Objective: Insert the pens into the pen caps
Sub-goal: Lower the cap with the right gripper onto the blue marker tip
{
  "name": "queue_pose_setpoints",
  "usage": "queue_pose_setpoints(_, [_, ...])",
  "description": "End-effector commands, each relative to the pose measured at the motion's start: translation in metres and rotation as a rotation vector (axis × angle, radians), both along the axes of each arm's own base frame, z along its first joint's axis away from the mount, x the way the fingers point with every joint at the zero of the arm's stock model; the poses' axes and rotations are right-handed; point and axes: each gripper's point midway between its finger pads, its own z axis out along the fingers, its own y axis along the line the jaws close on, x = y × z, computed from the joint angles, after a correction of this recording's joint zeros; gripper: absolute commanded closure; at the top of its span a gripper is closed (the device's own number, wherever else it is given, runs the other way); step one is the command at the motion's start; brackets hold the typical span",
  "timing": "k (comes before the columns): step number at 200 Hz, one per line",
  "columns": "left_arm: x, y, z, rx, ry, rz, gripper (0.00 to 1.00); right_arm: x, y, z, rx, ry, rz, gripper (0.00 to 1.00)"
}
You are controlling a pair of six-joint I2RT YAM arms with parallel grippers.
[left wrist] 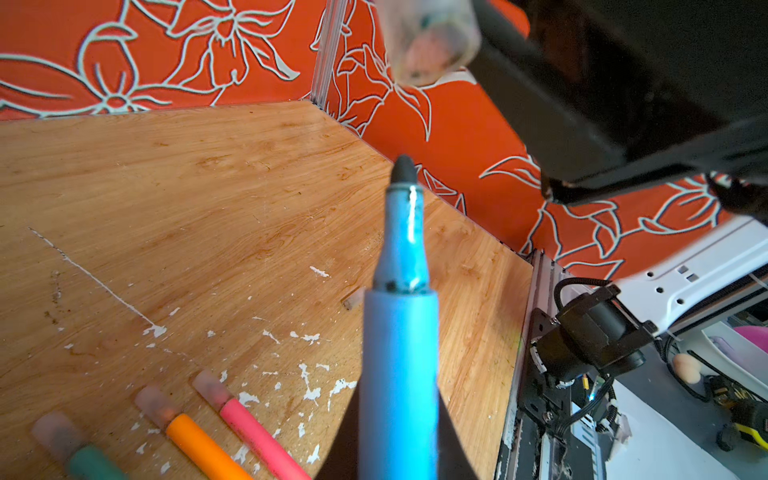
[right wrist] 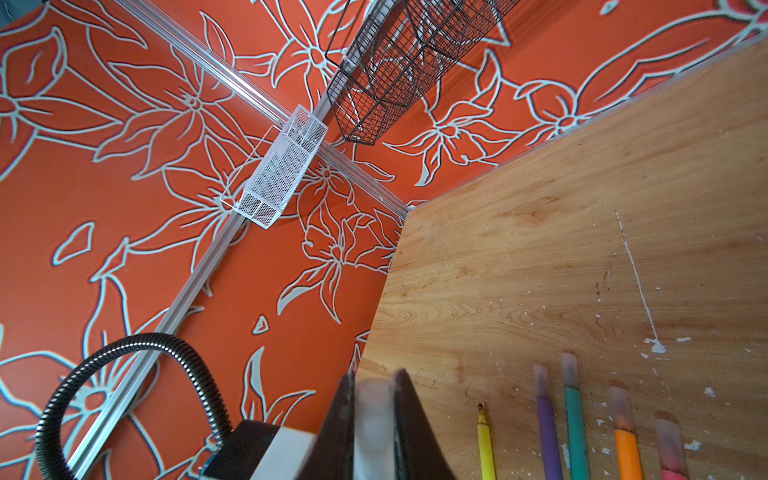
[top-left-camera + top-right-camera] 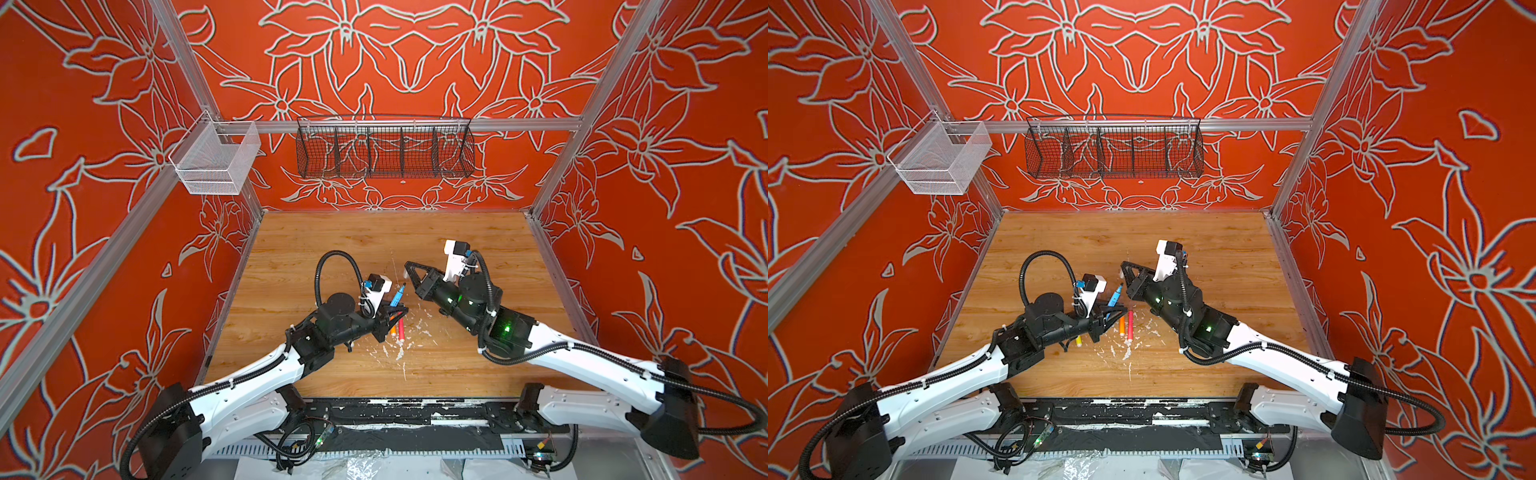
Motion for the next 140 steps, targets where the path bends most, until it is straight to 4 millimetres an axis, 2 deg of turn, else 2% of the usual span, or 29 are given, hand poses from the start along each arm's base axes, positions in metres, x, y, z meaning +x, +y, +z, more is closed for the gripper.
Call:
queue_pose_setpoints(1, [0.000, 0.001, 0.005, -0.008, -0.022, 0.008, 1.00, -0.004, 0.003, -0.007, 0.008, 0.013, 0.013, 1.00])
queue_pose_setpoints(37, [0.000, 0.002, 0.005, -0.007, -0.024, 0.011, 1.00, -0.004, 0.005, -0.016, 0.001, 0.025, 0.014, 1.00])
queue_pose_setpoints(91, [0.001, 0.002, 0.005, -0.006, -0.020, 0.018, 1.00, -0.007, 0.008, -0.019, -0.004, 0.027, 0.024, 1.00])
queue_pose_setpoints(140, [0.003, 0.002, 0.005, -0.023, 0.009, 0.031, 1.00, -0.013, 0.020, -0.040, -0.016, 0.052, 0.046, 1.00])
